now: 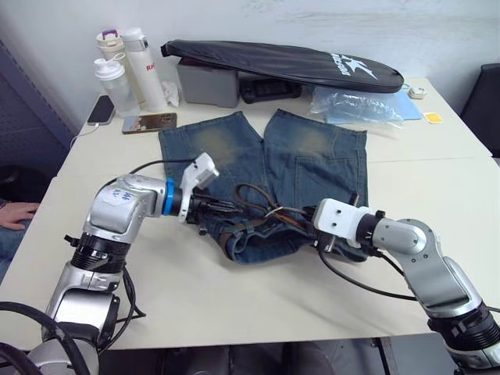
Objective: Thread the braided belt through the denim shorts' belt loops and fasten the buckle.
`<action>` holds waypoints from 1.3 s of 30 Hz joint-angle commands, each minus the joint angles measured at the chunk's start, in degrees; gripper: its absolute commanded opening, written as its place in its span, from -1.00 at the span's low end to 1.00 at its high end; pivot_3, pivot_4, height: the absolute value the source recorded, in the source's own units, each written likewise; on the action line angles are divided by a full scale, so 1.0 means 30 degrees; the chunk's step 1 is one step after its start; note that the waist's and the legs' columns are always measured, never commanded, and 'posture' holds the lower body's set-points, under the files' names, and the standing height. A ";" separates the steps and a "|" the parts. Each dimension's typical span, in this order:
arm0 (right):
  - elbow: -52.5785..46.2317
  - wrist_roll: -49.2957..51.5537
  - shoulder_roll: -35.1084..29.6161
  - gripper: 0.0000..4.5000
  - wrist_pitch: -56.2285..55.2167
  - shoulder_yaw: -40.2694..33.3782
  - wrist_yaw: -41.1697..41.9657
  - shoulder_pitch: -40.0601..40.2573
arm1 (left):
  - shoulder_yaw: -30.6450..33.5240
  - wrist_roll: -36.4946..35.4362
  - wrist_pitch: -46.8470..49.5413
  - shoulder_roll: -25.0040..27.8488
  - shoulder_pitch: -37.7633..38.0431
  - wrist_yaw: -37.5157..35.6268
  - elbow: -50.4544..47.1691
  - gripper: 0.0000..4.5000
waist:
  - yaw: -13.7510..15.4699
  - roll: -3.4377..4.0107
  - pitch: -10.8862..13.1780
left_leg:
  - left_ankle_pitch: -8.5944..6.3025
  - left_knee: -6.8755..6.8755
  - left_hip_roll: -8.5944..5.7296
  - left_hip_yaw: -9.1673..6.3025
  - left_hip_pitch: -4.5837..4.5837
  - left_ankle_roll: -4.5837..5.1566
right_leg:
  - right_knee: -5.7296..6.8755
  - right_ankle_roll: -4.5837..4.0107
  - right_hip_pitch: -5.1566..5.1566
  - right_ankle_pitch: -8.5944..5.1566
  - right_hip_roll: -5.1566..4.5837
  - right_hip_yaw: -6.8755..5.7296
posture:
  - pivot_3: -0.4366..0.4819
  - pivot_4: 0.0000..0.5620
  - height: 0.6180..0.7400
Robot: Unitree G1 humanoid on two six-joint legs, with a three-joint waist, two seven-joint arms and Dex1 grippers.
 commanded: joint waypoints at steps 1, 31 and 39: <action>-0.1043 0.0040 0.0098 -1.00 0.0045 -0.0398 -0.0257 -0.0170 | -0.1298 0.1025 -0.1626 0.0082 0.0319 0.0272 -0.0486 -0.97 | 0.0008 -0.0001 0.0000 | 0.0000 0.0000 0.0000 0.0000 0.0000 0.0000 | -0.0002 0.0000 0.0000 0.0000 0.0000 0.0001 | -0.05 -0.47 1.00; 0.1371 0.0756 -0.6330 -1.00 -0.8225 -1.1828 0.2197 0.8704 | -0.5270 0.4534 -0.7963 0.3122 0.1344 -0.3416 0.2724 -0.97 | -0.0013 0.0033 -0.0042 | -0.0043 -0.0002 0.0025 0.0196 0.0057 0.0063 | -0.0086 -0.0051 0.0048 -0.0029 0.0013 0.0035 | -0.05 -0.47 1.00; 0.3349 0.0477 -0.6475 -1.00 -1.0554 -1.2846 0.2246 1.0074 | -0.5122 0.4780 -0.8552 0.3235 0.1310 -0.3871 0.3229 -0.97 | -0.0020 0.0040 -0.0047 | -0.0064 0.0014 0.0038 0.0231 0.0075 0.0100 | -0.0084 -0.0054 0.0055 -0.0030 0.0021 0.0065 | -0.05 -0.47 1.00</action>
